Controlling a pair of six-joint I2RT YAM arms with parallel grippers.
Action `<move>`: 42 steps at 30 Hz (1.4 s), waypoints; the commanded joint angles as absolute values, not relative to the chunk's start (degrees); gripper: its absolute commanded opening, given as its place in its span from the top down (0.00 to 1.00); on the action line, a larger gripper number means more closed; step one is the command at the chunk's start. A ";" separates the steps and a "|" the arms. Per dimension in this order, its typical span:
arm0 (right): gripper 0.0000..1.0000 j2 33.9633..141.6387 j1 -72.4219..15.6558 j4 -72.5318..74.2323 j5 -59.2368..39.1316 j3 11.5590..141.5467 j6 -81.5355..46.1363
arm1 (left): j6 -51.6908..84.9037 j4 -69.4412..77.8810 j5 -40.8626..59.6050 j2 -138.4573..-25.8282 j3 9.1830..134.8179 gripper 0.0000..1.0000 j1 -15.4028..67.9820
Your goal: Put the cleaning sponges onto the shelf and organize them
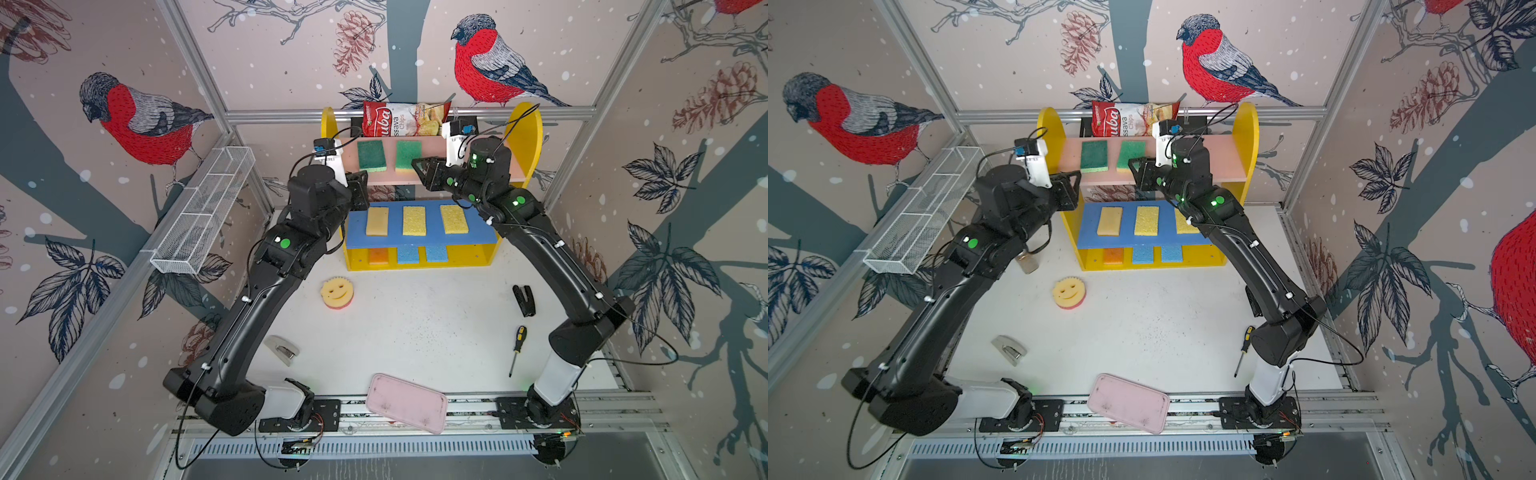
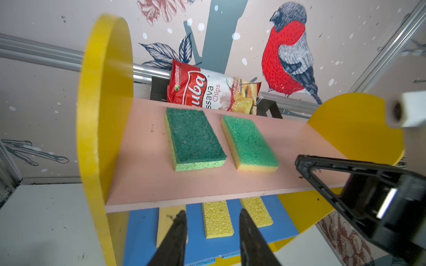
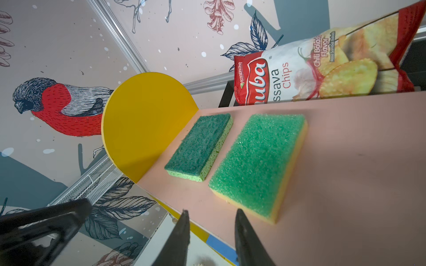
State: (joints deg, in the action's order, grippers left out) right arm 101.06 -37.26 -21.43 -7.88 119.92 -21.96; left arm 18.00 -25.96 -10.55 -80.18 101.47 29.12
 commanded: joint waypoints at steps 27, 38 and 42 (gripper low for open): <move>0.60 85.28 -34.54 -5.92 -9.16 92.45 -24.87 | 14.85 -46.49 -20.32 -100.78 131.13 0.02 29.18; 0.58 72.07 -30.69 -0.91 -8.93 74.93 -24.61 | 15.07 -48.80 -15.84 -101.14 132.01 0.03 27.75; 0.58 67.72 -28.25 0.38 -10.64 70.94 -25.17 | 16.28 -49.27 -7.23 -102.76 133.96 0.03 26.11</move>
